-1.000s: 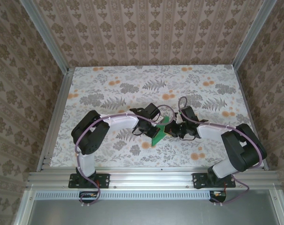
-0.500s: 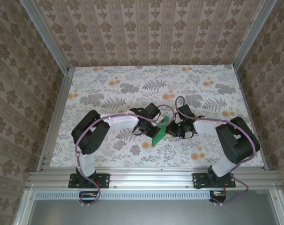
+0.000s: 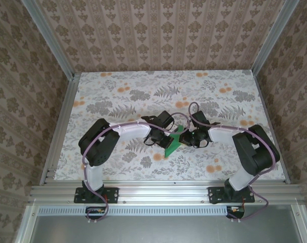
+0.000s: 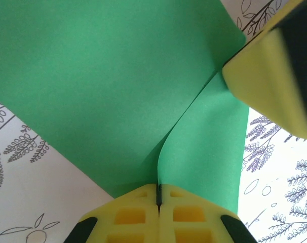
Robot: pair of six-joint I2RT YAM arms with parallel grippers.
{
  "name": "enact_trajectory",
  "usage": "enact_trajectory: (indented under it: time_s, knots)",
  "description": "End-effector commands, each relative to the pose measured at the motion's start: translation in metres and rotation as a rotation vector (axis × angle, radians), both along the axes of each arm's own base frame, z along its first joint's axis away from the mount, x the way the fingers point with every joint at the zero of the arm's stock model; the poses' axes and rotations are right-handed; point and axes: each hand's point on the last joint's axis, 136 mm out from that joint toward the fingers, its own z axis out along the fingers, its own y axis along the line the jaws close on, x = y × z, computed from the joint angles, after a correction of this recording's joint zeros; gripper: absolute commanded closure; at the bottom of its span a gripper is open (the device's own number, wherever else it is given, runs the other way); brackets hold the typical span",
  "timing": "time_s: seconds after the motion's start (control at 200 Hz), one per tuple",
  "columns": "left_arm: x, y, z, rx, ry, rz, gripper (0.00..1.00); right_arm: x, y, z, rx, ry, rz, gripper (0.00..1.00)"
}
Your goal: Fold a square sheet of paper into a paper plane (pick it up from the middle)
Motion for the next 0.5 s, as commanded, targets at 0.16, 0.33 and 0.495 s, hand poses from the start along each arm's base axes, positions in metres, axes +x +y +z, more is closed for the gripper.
enact_trajectory:
  time_s: [0.16, 0.33, 0.495]
  knots:
    - [-0.001, 0.003, 0.000, 0.019, 0.017, -0.006, 1.00, -0.007, -0.010, -0.014, -0.058, 0.034, 0.007, 0.92]
    - [-0.001, 0.000, 0.002, 0.011, 0.023, -0.008, 1.00, 0.003, -0.007, 0.008, -0.028, -0.028, 0.002, 0.90]
    - [0.000, 0.002, -0.002, 0.029, 0.023, -0.013, 1.00, -0.002, -0.015, -0.013, -0.078, 0.020, -0.002, 0.90]
